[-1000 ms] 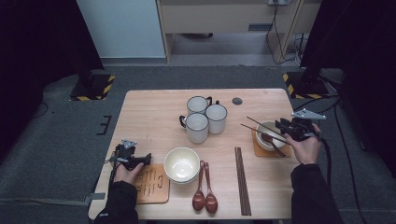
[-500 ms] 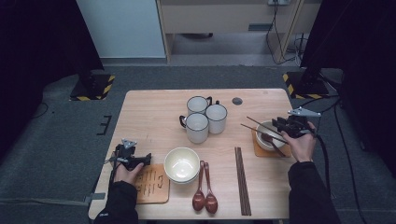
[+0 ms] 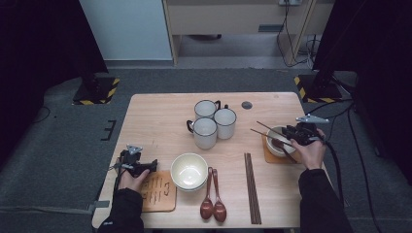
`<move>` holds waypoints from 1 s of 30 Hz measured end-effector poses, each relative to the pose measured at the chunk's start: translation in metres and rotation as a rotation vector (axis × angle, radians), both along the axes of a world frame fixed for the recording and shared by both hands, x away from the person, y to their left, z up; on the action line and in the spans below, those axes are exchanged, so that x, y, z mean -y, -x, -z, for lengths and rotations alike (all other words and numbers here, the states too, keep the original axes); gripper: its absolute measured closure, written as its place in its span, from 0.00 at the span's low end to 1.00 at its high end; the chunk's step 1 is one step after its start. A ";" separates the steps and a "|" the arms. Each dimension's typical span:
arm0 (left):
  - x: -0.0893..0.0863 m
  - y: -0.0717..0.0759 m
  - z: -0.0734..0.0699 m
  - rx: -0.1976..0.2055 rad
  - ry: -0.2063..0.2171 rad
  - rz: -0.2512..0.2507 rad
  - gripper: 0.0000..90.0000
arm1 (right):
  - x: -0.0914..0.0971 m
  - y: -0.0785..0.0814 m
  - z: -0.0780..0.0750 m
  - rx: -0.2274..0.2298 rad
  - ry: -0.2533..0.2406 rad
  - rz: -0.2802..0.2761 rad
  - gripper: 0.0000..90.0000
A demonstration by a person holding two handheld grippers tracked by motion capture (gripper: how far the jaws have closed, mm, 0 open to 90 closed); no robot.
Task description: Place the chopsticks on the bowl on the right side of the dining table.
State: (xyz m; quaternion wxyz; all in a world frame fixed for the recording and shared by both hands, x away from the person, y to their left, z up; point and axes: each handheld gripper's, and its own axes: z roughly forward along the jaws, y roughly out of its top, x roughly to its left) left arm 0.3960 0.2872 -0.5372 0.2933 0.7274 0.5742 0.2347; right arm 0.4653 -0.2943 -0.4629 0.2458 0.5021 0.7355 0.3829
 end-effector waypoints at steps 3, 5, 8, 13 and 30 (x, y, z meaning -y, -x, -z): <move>0.000 0.000 0.000 0.000 0.000 0.000 0.00 | -0.001 -0.001 0.002 -0.005 0.013 0.006 0.80; 0.000 0.000 0.000 0.000 0.000 0.000 0.00 | 0.000 -0.002 0.003 -0.007 0.018 0.007 0.80; 0.000 0.000 0.000 0.000 0.000 0.000 0.00 | 0.001 -0.002 0.005 -0.011 0.017 0.016 0.80; 0.000 0.000 0.000 0.000 0.000 0.000 0.00 | 0.002 -0.004 0.008 -0.020 0.019 0.020 0.80; 0.000 0.000 0.000 0.000 0.000 0.000 0.00 | -0.007 -0.004 0.008 -0.025 0.023 -0.030 0.80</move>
